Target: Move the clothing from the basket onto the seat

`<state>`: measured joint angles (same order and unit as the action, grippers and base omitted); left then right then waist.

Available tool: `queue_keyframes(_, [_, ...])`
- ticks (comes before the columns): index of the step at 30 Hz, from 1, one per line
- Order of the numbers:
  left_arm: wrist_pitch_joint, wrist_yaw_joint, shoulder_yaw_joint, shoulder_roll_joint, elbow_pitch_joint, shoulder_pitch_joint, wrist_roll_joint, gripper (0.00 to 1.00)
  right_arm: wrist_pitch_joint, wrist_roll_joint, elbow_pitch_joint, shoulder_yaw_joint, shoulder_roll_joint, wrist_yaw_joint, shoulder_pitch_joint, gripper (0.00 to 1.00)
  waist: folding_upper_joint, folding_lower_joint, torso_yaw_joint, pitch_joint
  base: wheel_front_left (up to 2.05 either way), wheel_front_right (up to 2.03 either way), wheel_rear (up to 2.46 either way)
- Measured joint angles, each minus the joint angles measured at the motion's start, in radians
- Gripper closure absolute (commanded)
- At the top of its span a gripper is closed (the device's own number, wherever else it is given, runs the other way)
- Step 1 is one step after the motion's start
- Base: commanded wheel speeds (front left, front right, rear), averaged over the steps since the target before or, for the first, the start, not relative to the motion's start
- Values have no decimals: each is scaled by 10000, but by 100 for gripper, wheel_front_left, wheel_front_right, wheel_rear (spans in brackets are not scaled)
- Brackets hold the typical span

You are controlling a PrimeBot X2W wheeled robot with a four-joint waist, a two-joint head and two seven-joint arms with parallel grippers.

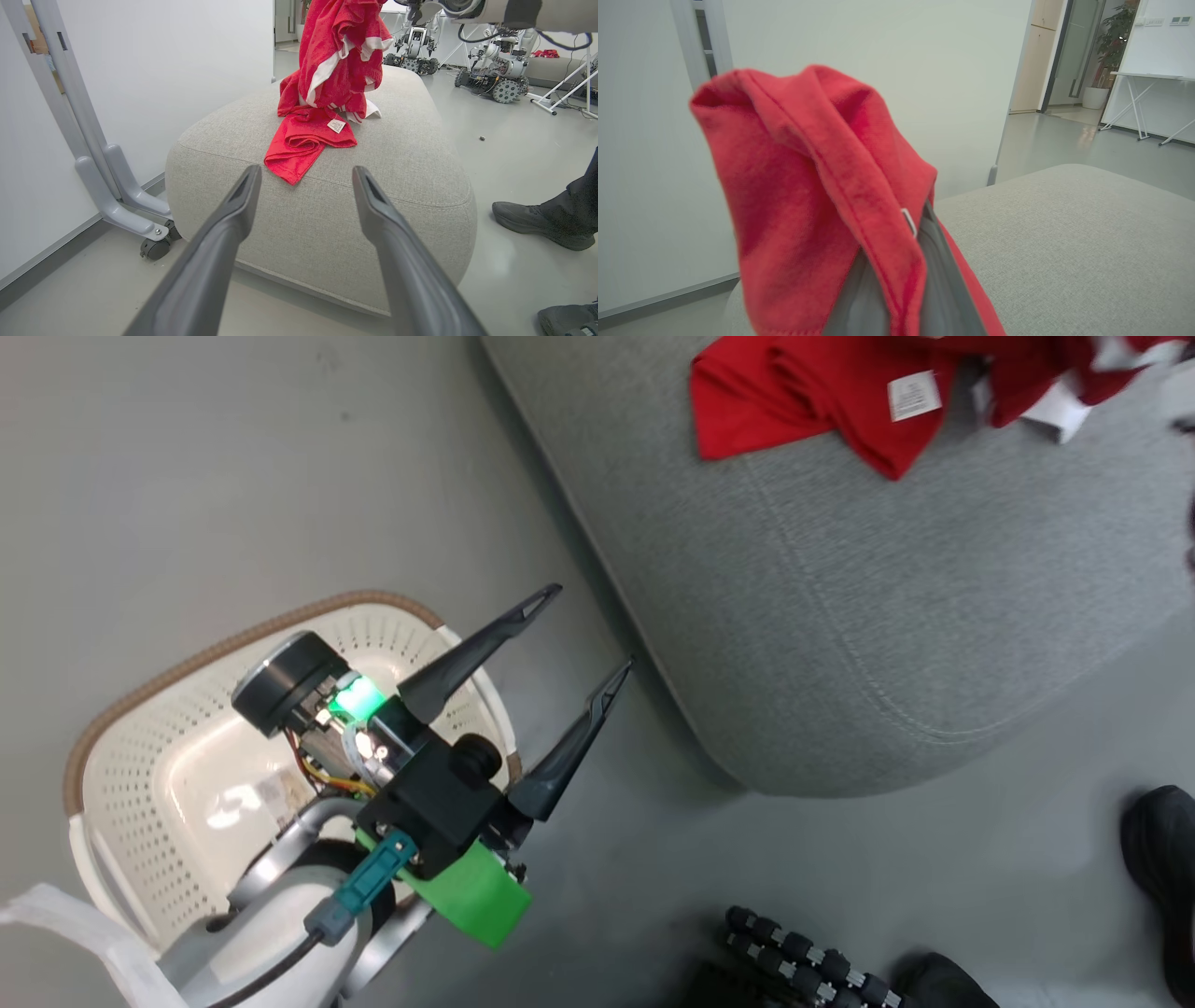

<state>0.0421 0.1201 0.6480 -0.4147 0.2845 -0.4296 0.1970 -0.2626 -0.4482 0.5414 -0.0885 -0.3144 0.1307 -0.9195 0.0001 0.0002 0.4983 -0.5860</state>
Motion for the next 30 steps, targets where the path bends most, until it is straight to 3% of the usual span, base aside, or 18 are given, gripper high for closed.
queue_keyframes(3, [-2,29,52,-109,40,-383,-86,0,-2,316,263,-748,-376,0,-397,100,0,0,-269,-603,0,0,0])
queue_keyframes(10, [-192,38,230,-186,-52,-888,-148,0,-2,825,2257,-1762,-669,0,-706,100,0,0,-942,-1775,0,0,0])
queue_keyframes(11, [-226,38,255,-184,-96,-935,-148,0,-2,838,2431,-1841,-616,0,-706,81,0,0,-1058,-1899,0,0,0])
queue_keyframes(12, [-259,38,265,-174,-115,-955,-148,0,-4,871,2560,-1906,-589,2,-710,53,0,0,-1155,-1990,0,0,0])
queue_keyframes(13, [-282,38,276,-174,-142,-959,-148,0,-2,905,2759,-2006,-560,2,-741,0,0,-1,-1268,-2091,0,0,0])
queue_keyframes(22, [-754,-15,372,-96,-581,-976,-125,0,-19,1281,2765,-2433,-309,2,-183,0,0,-1,-1855,-2191,0,0,0])
queue_keyframes(30, [-1379,-414,316,221,-1085,-663,130,0,-17,1542,1356,-2527,-109,2,1491,0,0,-3,-1901,-1226,0,0,0])
